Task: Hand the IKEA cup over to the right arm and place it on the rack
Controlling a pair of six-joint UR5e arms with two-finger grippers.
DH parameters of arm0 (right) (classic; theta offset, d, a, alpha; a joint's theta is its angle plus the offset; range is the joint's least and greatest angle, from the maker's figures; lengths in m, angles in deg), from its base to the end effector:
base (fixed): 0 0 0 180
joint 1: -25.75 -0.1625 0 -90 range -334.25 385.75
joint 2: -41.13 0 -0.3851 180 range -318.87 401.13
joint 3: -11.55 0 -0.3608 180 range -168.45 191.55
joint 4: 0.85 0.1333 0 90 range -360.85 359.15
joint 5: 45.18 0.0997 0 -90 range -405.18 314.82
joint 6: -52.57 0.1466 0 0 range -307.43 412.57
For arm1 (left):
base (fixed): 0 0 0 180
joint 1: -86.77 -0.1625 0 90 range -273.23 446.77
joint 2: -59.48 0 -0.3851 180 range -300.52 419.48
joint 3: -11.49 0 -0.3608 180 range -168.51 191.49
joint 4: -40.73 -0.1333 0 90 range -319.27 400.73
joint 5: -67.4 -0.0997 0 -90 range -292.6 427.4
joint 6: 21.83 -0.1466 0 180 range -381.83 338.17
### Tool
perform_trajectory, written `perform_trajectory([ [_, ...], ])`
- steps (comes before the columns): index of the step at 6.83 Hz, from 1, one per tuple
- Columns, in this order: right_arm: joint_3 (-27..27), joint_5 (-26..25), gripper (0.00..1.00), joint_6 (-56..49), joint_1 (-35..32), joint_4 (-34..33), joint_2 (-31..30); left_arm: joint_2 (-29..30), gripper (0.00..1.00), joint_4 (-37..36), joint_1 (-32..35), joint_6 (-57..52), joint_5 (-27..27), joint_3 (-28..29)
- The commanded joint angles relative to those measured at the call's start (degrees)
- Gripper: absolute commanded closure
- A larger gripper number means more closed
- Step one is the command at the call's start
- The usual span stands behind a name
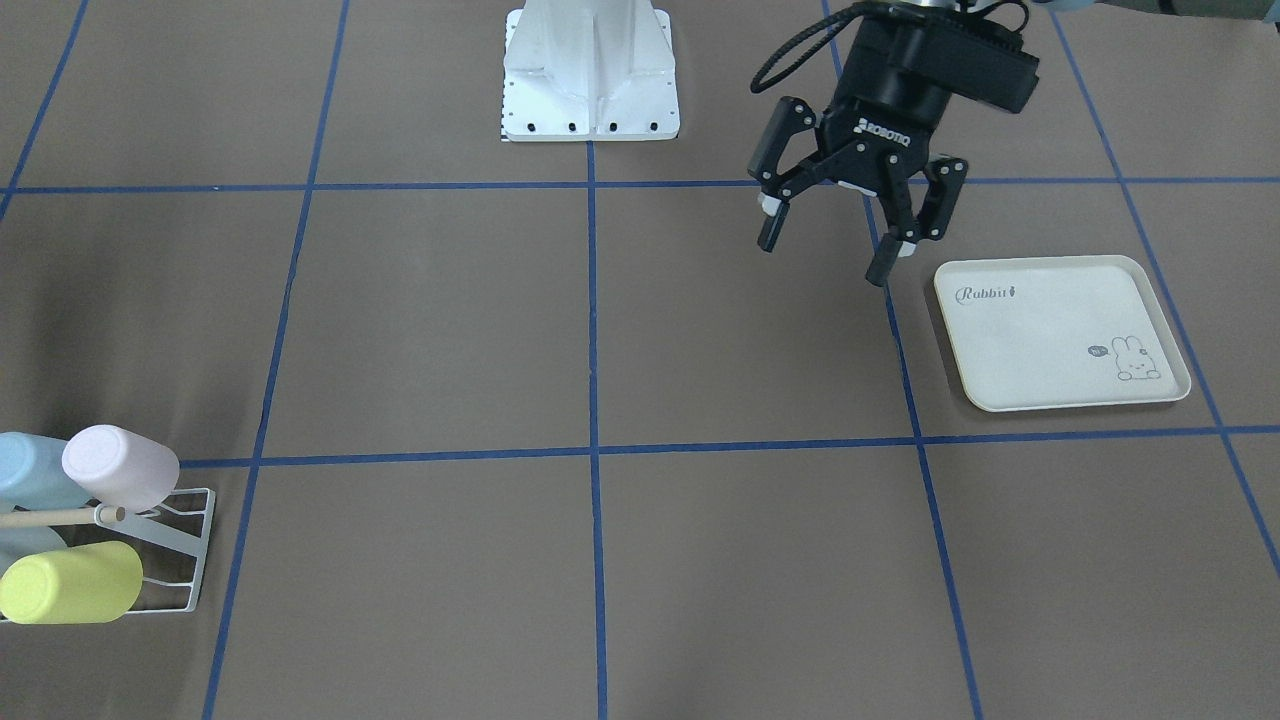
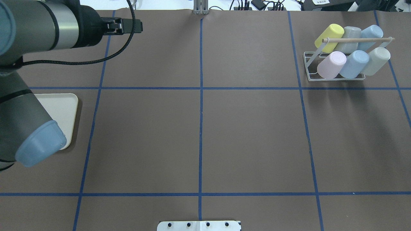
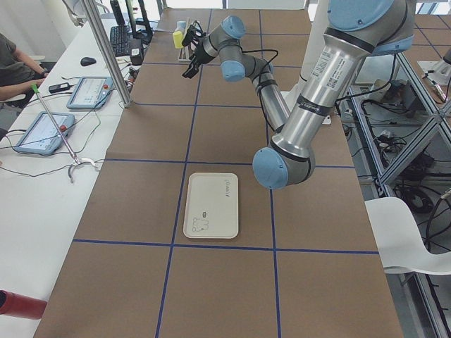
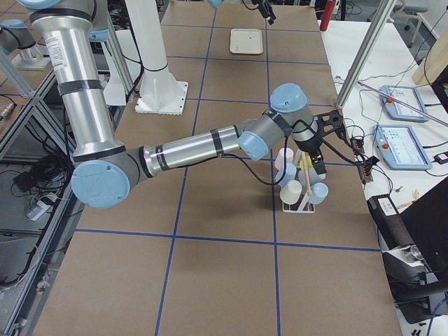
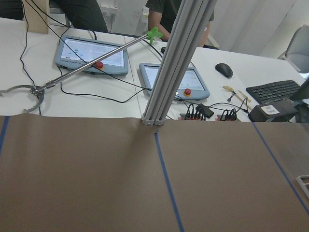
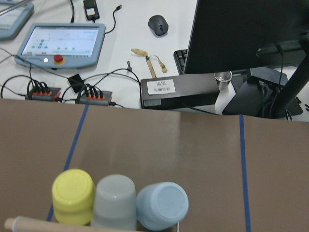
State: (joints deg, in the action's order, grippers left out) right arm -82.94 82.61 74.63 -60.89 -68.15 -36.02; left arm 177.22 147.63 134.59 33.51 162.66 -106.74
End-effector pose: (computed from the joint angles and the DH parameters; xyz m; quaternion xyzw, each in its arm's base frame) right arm 0.0093 -0.5825 0.4550 0.2490 -0.3681 0.0350 0.8951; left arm 0.2805 -0.4881 0.1520 0.3633 0.4705 -0.0650 0.8015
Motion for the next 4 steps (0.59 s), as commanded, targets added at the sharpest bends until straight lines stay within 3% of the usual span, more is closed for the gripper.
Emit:
perform_trajectory([
  [1,-0.17,3.08,0.0,-23.18,-3.1,-20.67,-0.02,-6.08,0.0,-1.07,7.59,-15.81,9.89,0.01],
  [3,0.09,-1.2,0.0,-36.07,-0.31,-37.03,2.42,-10.93,0.0,-1.33,16.2,-32.51,19.03,3.5],
  [4,0.44,-3.84,0.0,-36.2,1.8,-44.86,5.05,-12.34,0.0,-1.33,19.46,-38.67,22.48,5.96],
])
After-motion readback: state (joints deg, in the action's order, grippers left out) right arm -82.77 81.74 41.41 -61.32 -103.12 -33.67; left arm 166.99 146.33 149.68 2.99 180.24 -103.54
